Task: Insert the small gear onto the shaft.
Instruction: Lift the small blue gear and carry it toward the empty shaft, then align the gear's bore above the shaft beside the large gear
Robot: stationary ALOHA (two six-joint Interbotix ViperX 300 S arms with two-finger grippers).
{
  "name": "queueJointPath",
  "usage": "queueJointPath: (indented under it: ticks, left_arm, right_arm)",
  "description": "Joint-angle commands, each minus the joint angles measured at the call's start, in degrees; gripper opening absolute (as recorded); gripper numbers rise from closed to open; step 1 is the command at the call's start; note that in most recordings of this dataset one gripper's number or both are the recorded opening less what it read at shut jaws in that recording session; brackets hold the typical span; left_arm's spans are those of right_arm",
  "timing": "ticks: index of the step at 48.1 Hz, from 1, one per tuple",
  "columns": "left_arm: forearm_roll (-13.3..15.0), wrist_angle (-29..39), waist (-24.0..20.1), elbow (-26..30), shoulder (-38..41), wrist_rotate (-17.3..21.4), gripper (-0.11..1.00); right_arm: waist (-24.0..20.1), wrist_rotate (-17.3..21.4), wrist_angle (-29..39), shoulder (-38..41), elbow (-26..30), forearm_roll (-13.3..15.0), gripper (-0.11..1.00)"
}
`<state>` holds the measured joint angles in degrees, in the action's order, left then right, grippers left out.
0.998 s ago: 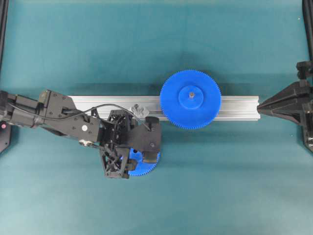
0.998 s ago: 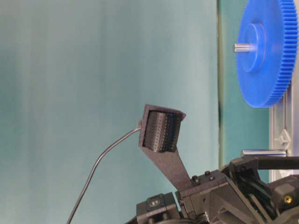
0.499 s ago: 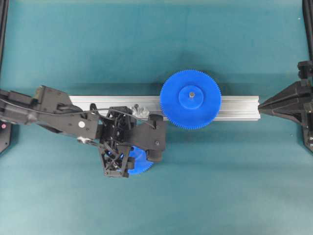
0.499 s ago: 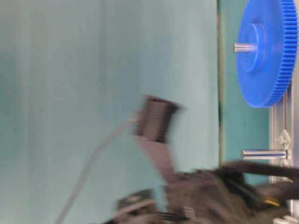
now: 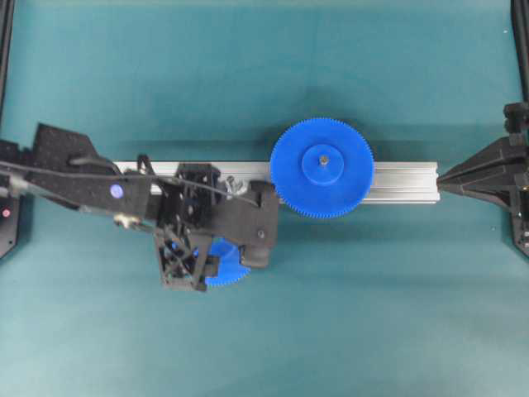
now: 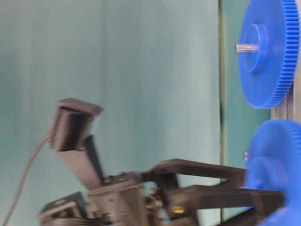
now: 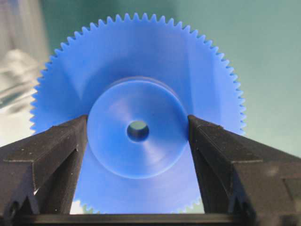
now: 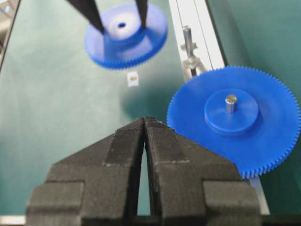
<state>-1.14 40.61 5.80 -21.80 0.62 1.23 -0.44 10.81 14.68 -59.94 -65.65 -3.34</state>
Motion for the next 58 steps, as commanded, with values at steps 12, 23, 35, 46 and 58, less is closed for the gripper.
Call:
queueJointPath:
  ticks: [12, 23, 35, 46, 58]
  left_arm:
    - [-0.4, 0.2, -5.4, 2.3, -3.7, 3.9, 0.72]
    - [-0.4, -1.4, -8.2, 2.1, -2.7, 5.5, 0.72]
    - [-0.4, -3.2, -9.6, 1.8, -0.4, 6.2, 0.72]
    - [-0.4, -3.2, -9.7, 1.5, 1.8, 7.6, 0.72]
    - [-0.4, -2.3, -11.2, 1.1, 1.7, 8.2, 0.72]
  right_arm:
    - [-0.1, 0.6, -0.5, 0.1, 0.5, -0.1, 0.11]
    - [-0.1, 0.5, -0.5, -0.4, 0.5, 0.0, 0.11]
    - [-0.1, 0.5, -0.5, -0.9, 0.3, 0.0, 0.11]
    - [-0.1, 0.6, -0.5, -1.6, -0.1, 0.0, 0.11]
    - [0.0, 0.6, -0.4, -2.1, -0.4, -0.1, 0.11]
